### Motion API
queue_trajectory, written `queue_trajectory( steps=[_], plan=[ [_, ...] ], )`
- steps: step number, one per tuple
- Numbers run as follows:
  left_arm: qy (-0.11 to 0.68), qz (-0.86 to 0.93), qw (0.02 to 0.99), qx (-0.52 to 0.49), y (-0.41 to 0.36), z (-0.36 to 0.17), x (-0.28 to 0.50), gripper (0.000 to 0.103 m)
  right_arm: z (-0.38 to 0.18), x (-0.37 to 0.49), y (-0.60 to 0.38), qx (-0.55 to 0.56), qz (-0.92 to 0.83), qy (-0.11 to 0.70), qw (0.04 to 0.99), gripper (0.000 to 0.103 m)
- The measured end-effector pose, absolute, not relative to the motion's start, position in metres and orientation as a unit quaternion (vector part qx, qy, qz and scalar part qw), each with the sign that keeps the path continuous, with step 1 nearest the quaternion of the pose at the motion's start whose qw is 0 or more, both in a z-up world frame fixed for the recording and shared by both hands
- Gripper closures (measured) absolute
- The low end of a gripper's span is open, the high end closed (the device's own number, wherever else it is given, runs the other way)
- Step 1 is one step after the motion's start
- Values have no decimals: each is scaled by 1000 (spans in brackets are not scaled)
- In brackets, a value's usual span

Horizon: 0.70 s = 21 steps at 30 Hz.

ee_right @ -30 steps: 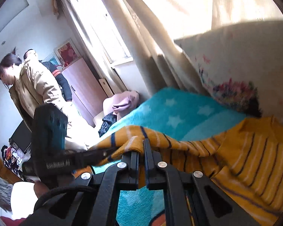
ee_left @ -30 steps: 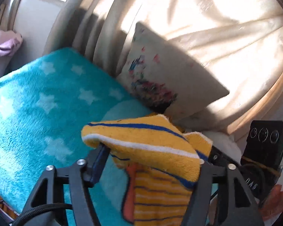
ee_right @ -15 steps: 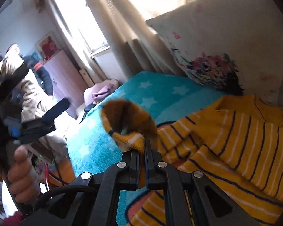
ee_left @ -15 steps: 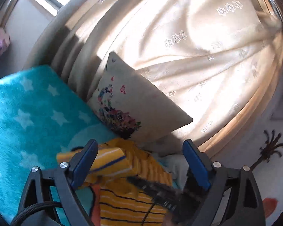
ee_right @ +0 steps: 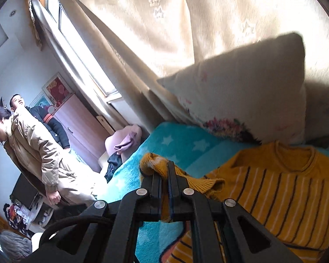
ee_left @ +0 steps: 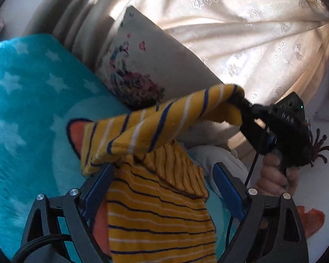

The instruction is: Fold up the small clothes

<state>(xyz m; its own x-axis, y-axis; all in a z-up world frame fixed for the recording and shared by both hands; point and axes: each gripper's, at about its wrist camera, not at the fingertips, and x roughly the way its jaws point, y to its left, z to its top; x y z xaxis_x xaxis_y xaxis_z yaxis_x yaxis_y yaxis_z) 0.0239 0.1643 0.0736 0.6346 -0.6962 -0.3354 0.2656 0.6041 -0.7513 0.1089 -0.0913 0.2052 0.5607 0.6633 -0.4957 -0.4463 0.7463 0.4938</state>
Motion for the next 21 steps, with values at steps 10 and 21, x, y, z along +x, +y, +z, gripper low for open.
queue_trajectory(
  steps=[10,21],
  plan=[
    [357,-239,844,-322,129,56,71,10,222,99,-133,139,286,327,890,99],
    [384,-210,859,-266,87,50,89,10,142,131,-264,182,127,377,899,99]
  ],
)
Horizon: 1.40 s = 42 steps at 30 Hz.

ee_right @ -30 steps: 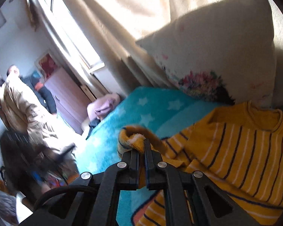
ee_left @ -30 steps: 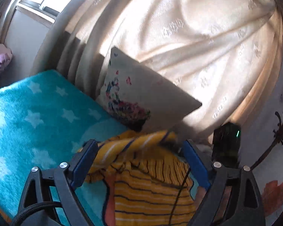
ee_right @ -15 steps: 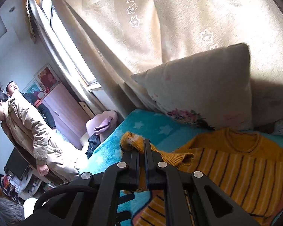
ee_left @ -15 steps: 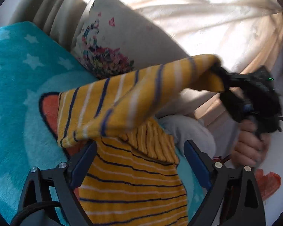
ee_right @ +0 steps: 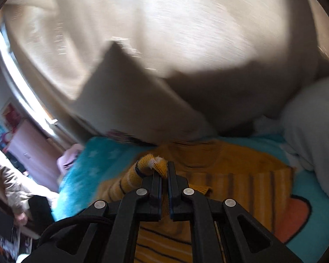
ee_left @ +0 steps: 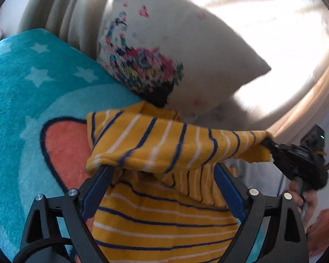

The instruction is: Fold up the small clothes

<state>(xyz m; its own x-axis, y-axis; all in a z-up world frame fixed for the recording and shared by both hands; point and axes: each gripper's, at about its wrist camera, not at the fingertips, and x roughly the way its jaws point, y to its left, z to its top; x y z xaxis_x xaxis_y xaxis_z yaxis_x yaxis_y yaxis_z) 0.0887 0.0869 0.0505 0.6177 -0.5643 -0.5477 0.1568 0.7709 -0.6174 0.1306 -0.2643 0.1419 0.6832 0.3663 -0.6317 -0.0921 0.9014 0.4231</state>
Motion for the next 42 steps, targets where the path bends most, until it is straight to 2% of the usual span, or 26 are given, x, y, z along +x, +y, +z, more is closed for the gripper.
queue_trajectory(
  steps=[4,7,9,11,12,16,21,26,27,28,29,33,36,39,42],
  plan=[
    [404,-214,851,-258,79,45,78,10,96,134,-308,194,72,410,889,99],
    [410,-215,849,-254,84,49,65,10,68,127,-332,202,38,431,879,95],
    [404,-215,852,-254,93,55,56,10,61,117,-342,213,36,433,875,71],
    [399,-209,857,-251,97,62,55,10,62,102,-352,221,36,414,882,58],
    [398,-205,860,-247,98,66,57,10,65,95,-356,225,35,402,887,57],
    [399,-188,868,-228,94,72,69,10,69,75,-360,251,69,376,890,57],
    [413,-189,864,-217,77,61,81,10,54,77,-339,225,73,380,894,57],
    [420,-175,867,-203,68,52,90,10,42,90,-311,117,25,352,928,57],
    [418,-172,869,-200,67,52,91,10,42,94,-309,104,22,350,931,60],
    [417,-170,871,-199,67,52,93,10,42,97,-310,107,30,356,928,70],
    [416,-168,872,-197,67,53,95,10,43,99,-314,124,45,364,922,94],
    [414,-166,875,-190,68,58,103,10,72,95,-329,240,116,389,882,98],
    [418,-162,875,-184,66,59,111,10,106,85,-350,360,201,372,832,98],
    [426,-163,872,-180,63,56,121,10,124,80,-367,369,190,359,836,98],
    [451,-145,863,-175,59,39,136,10,103,89,-381,339,106,401,844,96]
  ],
)
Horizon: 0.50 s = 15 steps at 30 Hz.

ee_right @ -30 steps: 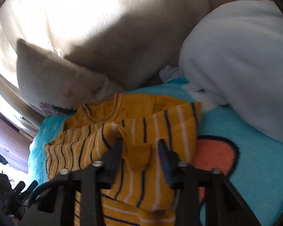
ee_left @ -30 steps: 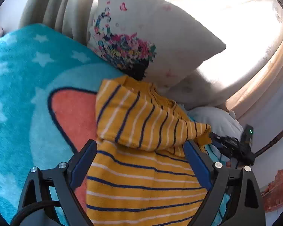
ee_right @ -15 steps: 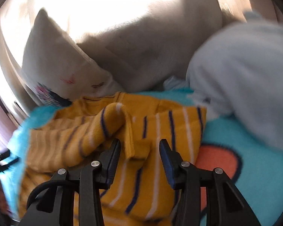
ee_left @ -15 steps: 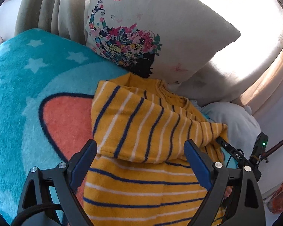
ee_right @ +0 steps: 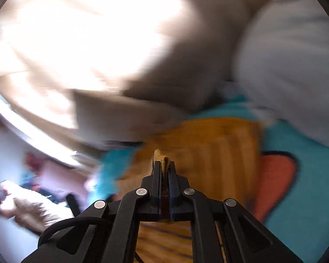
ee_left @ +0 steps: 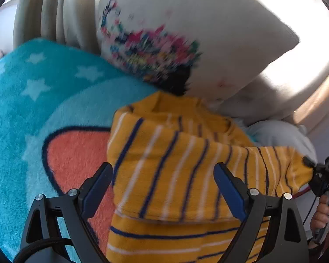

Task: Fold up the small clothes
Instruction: 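Open both tools to release the folded sweater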

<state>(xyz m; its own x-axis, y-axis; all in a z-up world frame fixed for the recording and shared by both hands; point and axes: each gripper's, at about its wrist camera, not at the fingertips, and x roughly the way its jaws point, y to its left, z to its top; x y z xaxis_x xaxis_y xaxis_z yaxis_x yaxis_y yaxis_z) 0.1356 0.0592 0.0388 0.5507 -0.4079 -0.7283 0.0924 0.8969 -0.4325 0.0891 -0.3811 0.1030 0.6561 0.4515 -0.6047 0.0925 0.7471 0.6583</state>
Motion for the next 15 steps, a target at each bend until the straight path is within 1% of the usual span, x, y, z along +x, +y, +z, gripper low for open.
queue_trajectory(
  steps=[1,2,3,5,6,8,11,15],
  plan=[
    [459,-139,861,-171,58,33,139,10,87,95,-383,299,56,430,850,94],
    [466,-134,859,-167,58,28,142,10,75,99,-383,255,10,453,854,84],
    [476,-124,856,-161,57,21,145,10,66,99,-384,218,-30,467,856,77],
    [491,-110,849,-164,61,10,149,11,57,91,-379,176,-66,467,864,77],
    [482,-116,851,-171,65,10,147,10,59,87,-376,182,-50,457,869,77],
    [478,-116,853,-172,70,13,145,10,71,80,-359,191,-2,437,879,77],
    [456,-112,862,-189,85,26,133,10,92,83,-312,163,77,416,891,77],
    [426,-90,879,-196,108,43,107,10,102,102,-237,135,196,410,881,77]
  ],
)
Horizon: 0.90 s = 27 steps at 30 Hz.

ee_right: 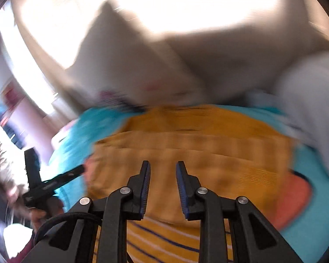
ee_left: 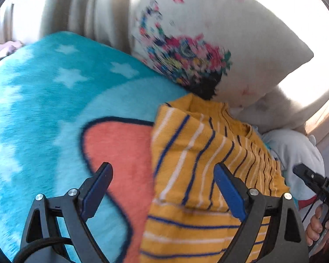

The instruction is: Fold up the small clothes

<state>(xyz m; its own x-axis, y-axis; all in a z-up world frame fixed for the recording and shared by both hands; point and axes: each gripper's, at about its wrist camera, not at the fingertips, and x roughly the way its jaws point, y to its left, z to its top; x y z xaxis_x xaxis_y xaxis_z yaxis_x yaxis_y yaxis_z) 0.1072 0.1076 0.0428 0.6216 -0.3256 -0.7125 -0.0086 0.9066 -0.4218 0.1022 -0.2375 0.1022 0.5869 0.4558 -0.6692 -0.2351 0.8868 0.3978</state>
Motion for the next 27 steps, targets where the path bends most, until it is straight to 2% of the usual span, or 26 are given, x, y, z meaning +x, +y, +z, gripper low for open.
queue_trajectory(
  steps=[4,8,10,13,14,20,22,23,27],
  plan=[
    [403,-71,891,-198,128,51,86,10,92,137,-161,109,264,425,859,77],
    [382,-60,904,-180,138,57,73,10,62,172,-102,135,310,463,819,78],
    [374,-63,909,-174,142,59,69,10,49,189,-78,142,320,486,801,81],
    [371,-63,911,-166,144,59,70,10,25,217,-42,91,284,516,803,85],
    [371,-60,912,-163,144,59,71,10,19,224,-34,67,264,517,812,94],
    [381,-60,908,-161,149,52,75,10,19,245,-24,2,185,483,856,96],
    [383,-63,907,-162,149,52,75,10,34,232,-38,33,194,464,864,95],
    [383,-63,908,-161,149,52,74,10,43,224,-49,47,197,453,868,91],
    [390,-70,906,-151,145,49,67,10,73,177,-112,111,212,427,872,87]
  ],
)
